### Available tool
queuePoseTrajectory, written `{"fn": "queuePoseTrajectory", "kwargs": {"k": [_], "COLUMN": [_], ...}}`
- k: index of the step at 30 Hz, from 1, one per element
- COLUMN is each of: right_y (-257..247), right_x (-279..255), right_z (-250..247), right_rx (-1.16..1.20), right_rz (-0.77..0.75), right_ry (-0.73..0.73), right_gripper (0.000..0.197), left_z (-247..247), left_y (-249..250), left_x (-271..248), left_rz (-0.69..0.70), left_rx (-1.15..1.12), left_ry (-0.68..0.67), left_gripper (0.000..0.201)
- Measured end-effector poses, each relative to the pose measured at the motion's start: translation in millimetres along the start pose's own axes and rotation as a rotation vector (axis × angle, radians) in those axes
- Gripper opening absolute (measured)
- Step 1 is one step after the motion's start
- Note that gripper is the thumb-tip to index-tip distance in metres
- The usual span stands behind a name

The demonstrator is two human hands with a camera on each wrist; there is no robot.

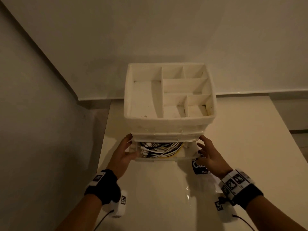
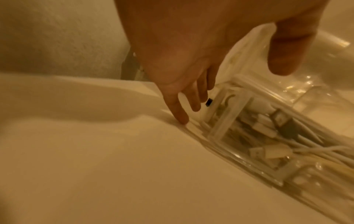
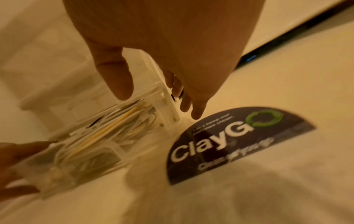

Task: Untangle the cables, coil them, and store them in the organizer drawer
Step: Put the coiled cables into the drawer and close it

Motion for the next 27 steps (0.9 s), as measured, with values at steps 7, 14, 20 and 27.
{"fn": "queuePoseTrajectory", "kwargs": {"k": [7, 14, 20, 27], "right_y": [-11.6, -20.7, -21.0, -20.1], "right_x": [9.3, 7.6, 6.8, 4.5], "right_z": [-0.6, -7.1, -2.8, -7.2], "right_rx": [-0.383, -0.347, -0.354, -0.354], "right_rz": [-0.018, -0.059, -0.068, -0.042], "right_ry": [-0.034, 0.183, 0.195, 0.257], "right_gripper": [0.099, 0.073, 0.073, 0.060], "left_z": [14.4, 7.3, 5.9, 4.0], "left_y": [-0.1, 2.6, 0.0, -1.5], "left_x": [-2.1, 4.6, 6.5, 10.1], "left_rz": [0.010, -0.018, -0.032, -0.082], "left_rx": [0.396, 0.319, 0.261, 0.203], "left_ry": [-0.046, 0.170, 0.208, 0.241], "left_gripper": [0.097, 0.059, 0.062, 0.063]}}
Point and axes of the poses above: each hand's wrist, its own x-axis towards the middle knuckle, its own z-axis out of the palm, y = z × x, the point moved 10 cm from there along x, towards the middle knuckle, and after that the axes turned 1 degree about y, right-handed, at the moved point
